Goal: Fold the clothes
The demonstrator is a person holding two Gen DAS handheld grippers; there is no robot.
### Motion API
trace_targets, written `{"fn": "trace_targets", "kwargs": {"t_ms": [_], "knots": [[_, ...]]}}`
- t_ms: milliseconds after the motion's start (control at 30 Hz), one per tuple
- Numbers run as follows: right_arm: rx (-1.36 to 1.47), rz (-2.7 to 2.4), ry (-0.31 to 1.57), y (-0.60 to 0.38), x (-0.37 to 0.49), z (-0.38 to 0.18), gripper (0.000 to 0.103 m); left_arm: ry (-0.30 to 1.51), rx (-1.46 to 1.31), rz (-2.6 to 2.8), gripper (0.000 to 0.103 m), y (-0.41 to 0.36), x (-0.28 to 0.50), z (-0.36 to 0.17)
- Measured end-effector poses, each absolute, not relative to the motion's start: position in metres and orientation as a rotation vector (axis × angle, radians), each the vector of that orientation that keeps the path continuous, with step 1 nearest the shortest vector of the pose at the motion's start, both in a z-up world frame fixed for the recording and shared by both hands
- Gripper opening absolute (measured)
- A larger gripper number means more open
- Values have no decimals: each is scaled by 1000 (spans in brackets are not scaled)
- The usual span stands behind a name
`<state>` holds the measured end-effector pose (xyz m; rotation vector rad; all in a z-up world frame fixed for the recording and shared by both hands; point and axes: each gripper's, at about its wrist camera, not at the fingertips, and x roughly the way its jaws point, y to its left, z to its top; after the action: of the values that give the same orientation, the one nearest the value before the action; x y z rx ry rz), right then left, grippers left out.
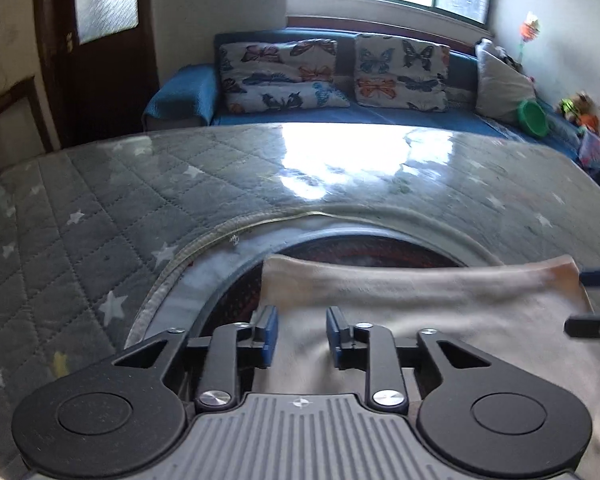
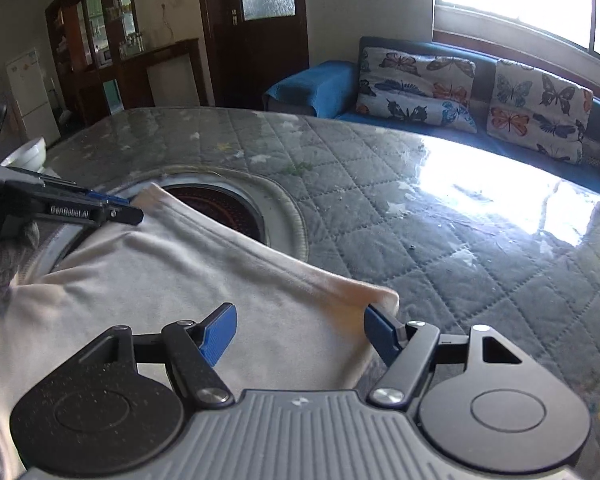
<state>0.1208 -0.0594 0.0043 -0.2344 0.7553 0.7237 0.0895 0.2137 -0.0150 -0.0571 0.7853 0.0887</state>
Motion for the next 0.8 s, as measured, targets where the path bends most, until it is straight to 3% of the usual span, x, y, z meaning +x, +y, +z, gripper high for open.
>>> {"fn": "trace_targets", "kwargs": {"t_ms": [500, 800], "knots": [[-445, 848, 647, -67, -39, 10, 76, 701, 42, -70, 44, 152, -81, -10], [-428, 783, 651, -90, -74, -1, 77, 678, 113, -55, 49, 134, -118, -27]]}}
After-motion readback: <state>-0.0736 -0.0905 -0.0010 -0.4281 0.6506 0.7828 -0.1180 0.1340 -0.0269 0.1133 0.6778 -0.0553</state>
